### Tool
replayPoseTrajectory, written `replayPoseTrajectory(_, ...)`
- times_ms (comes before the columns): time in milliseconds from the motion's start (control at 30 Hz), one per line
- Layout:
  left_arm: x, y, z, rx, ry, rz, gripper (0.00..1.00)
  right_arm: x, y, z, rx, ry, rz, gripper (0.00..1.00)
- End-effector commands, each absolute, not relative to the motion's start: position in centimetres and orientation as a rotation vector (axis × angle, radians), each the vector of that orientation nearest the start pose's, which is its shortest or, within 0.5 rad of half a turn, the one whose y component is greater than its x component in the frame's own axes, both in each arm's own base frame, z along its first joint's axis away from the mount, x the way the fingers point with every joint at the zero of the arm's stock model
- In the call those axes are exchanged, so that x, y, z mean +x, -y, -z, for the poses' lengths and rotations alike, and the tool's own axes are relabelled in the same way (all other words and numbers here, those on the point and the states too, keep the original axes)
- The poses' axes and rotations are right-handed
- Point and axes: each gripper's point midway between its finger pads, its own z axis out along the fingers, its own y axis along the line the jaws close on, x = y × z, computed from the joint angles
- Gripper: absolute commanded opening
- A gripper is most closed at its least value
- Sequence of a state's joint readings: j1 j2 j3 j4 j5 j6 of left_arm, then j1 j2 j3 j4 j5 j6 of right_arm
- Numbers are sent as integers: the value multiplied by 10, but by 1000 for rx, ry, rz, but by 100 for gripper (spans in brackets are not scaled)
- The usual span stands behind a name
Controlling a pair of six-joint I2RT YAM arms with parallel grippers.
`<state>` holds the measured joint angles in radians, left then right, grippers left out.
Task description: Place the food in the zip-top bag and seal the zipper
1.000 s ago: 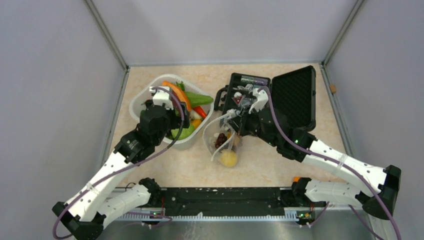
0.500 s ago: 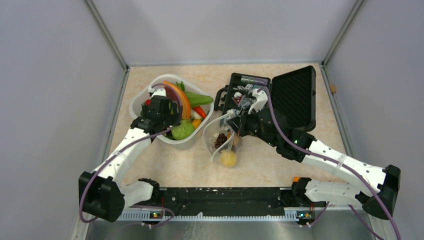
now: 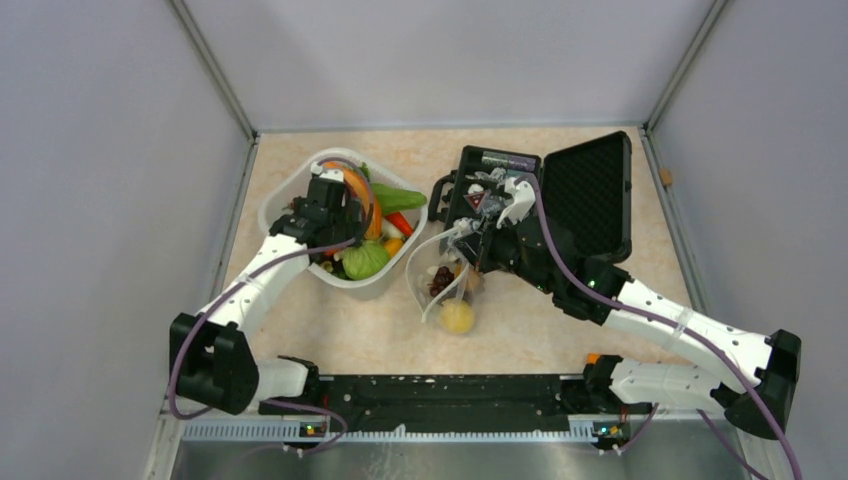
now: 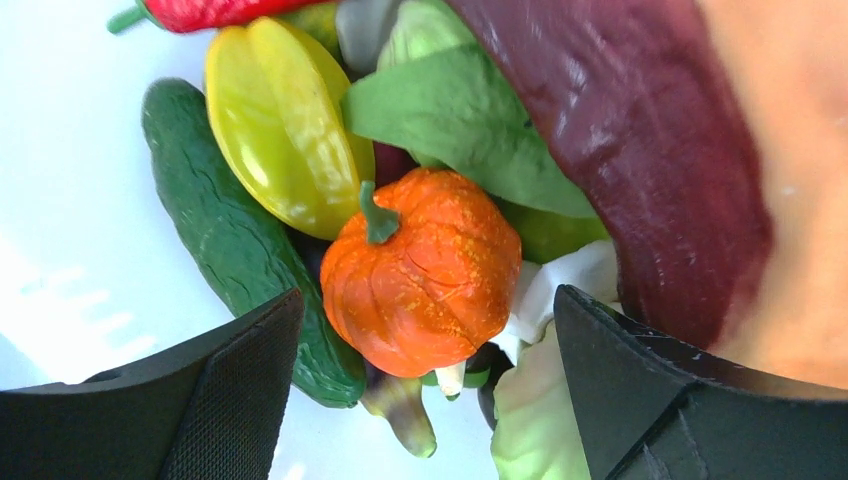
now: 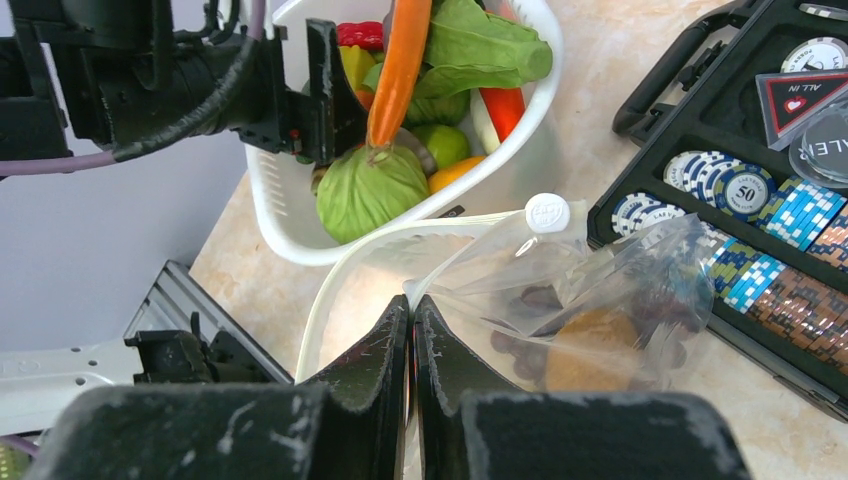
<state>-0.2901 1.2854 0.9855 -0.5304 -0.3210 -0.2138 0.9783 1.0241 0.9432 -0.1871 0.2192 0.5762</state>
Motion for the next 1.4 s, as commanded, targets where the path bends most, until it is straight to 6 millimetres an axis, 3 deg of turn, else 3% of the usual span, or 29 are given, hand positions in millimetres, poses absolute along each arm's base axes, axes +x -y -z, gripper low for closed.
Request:
replayPoseTrajectory(0,321,51,-137,8,-2447,-145,95,222,-290,-299,-201,-1846,-892,4)
replayPoseTrajectory(167,322,46,-124,1,-2488,-199,93,221,-292,-297,-206,-1848,-900,4)
replayPoseTrajectory(300,331,40,-114,-58,-2485,-248,83,220,-290,-299,-211,-1845,-896,5)
replayPoseTrajectory(433,329,42,-106,-60,-2528,-248,81,220,-287,-299,-211,-1842,-888,5)
replayPoseTrajectory(567,324,42,-106,-80,-2522,-238,68,221,-287,-298,-204,-1842,-884,5)
replayPoseTrajectory(667,323,43,-115,-97,-2498,-210,47,221,-287,-298,-205,-1841,-887,5)
replayPoseTrajectory(733,322,42,-122,-109,-2469,-200,25,220,-287,-298,-204,-1841,-889,5)
replayPoseTrajectory(833,319,42,-132,-127,-2429,-181,10,220,-287,-298,-205,-1842,-884,5)
replayPoseTrajectory(1067,314,44,-159,-165,-2323,-96,2,221,-286,-300,-201,-1837,-885,5)
replayPoseTrajectory(1367,308,57,-216,-158,-2127,82,2,221,-289,-300,-208,-1845,-885,6)
